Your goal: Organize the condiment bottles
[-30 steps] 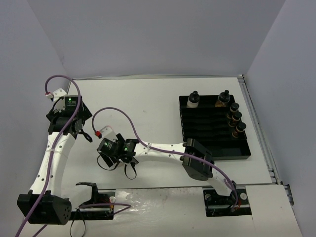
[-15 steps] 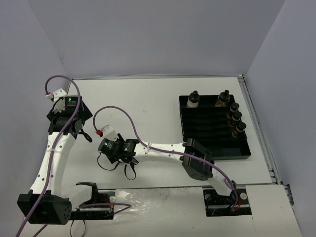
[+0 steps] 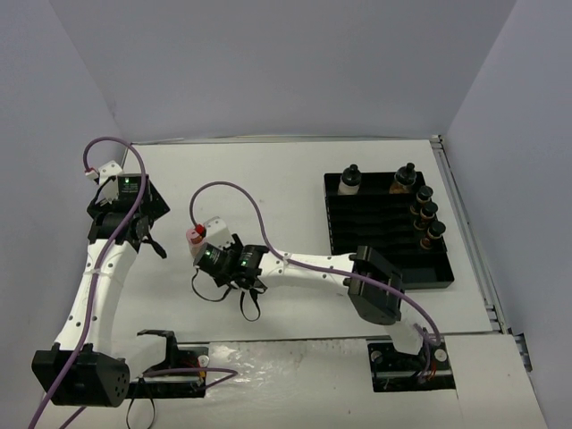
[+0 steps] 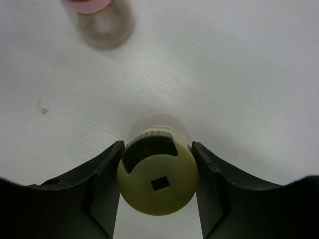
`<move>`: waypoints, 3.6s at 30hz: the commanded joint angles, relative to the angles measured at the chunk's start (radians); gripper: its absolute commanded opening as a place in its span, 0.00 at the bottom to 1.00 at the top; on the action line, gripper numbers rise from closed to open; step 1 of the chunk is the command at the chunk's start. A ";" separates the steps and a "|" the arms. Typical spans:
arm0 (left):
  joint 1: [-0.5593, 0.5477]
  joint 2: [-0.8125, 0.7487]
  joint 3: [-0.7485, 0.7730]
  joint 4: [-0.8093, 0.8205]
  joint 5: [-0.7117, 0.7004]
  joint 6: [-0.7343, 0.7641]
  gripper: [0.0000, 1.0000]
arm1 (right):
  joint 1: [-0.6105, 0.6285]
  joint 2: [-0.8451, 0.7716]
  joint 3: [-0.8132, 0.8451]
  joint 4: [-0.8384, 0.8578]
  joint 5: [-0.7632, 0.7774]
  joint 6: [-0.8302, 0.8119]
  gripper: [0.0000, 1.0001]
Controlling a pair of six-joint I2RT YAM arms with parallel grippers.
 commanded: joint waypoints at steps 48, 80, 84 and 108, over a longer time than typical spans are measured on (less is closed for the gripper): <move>-0.011 0.098 0.037 0.068 0.127 -0.007 0.97 | -0.873 -1.037 -0.843 -0.494 0.453 0.778 0.00; -0.011 0.089 0.028 0.074 0.123 -0.002 0.97 | -0.874 -0.886 -0.926 -0.471 0.446 0.987 0.08; -0.011 0.085 0.026 0.074 0.122 -0.001 0.97 | -0.872 -0.894 -0.934 -0.471 0.443 1.001 0.19; -0.011 0.086 0.026 0.074 0.123 -0.002 0.97 | -0.873 -0.937 -0.916 -0.474 0.423 0.945 0.70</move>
